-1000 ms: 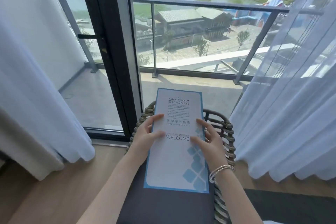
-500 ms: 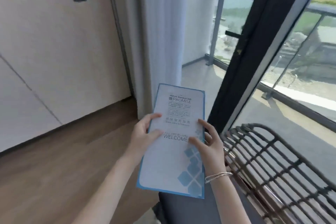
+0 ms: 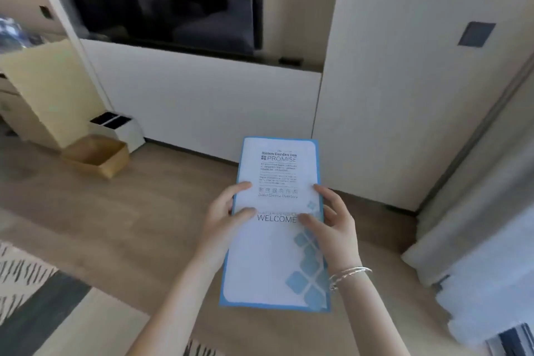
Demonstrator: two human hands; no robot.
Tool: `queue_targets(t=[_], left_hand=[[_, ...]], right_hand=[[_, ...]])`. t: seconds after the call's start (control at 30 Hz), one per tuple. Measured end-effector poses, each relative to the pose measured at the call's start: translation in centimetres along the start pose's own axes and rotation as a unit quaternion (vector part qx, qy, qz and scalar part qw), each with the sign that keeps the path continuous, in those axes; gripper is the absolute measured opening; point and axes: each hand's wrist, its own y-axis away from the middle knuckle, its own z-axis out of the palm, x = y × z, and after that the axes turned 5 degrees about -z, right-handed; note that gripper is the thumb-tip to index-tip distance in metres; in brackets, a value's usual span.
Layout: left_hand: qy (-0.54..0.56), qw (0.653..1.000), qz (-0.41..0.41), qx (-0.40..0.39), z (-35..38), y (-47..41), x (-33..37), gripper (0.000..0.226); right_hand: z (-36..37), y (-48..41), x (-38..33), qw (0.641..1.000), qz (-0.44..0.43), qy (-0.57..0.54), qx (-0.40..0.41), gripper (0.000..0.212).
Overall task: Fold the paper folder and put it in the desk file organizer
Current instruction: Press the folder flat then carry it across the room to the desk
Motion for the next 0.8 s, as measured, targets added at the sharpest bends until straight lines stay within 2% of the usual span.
queue_targets(t=[0.23,0.43,0.57,0.8], left_hand=[[0.023,0.984,0.032,0.172,-11.6,-3.8,1.3,0.047],[0.072,0.934,0.026,0.348,-20.7,-3.4,1.2,0.044],[0.063,0.894,0.02,0.444,-25.4,-4.1,1.3,0.043],[0.045,0.843,0.025,0.535,-33.5,-10.9,2.8,0.043]], right_hand=[[13.9,-7.6,1.9,0.987,0.014,0.022,-0.158,0.053],[26.8,-11.1,4.7,0.946,0.02,0.049,-0.321,0.055],[34.2,-12.7,6.2,0.913,0.035,0.04,-0.405,0.055],[47.2,-19.2,8.1,0.867,0.039,0.019,-0.497,0.055]])
